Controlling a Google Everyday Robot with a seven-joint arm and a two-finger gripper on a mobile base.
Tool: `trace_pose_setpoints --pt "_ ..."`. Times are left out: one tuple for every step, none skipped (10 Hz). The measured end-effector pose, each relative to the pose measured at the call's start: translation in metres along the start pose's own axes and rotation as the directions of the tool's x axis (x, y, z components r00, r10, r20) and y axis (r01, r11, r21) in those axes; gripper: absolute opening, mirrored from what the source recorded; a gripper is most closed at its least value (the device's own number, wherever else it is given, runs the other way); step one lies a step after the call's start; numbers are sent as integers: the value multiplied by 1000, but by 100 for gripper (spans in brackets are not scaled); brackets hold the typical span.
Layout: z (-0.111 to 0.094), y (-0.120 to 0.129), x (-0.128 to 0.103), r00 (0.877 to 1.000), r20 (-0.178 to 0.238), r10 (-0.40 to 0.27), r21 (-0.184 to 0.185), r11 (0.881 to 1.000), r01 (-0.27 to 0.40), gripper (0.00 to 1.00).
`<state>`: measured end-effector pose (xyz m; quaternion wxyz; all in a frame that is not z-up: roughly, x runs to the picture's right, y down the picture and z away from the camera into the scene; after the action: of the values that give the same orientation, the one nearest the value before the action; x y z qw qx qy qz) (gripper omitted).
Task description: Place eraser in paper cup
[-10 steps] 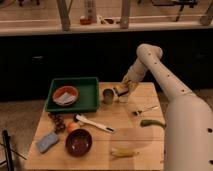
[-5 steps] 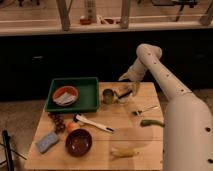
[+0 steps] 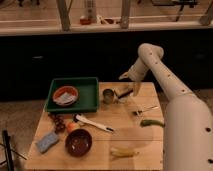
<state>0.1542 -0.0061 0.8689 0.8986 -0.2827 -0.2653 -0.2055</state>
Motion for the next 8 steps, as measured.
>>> trace_pose_setpoints --pt "-1 -1 0 1000 1 -1 2 1000 1 80" --pt "-1 -1 0 1000 2 -1 2 1000 1 80" --pt "-3 -1 1 1000 3 -2 3 1000 2 80" --pt "-4 -2 1 1000 6 -3 5 1000 3 80" --pt "-4 -3 1 1000 10 -8 9 1000 8 80" --pt "-5 -3 1 1000 11 -11 11 1000 11 80" --pt "-6 -3 1 1000 15 -19 14 1000 19 80" --pt "-8 -4 0 1000 15 -25 16 1000 25 80"
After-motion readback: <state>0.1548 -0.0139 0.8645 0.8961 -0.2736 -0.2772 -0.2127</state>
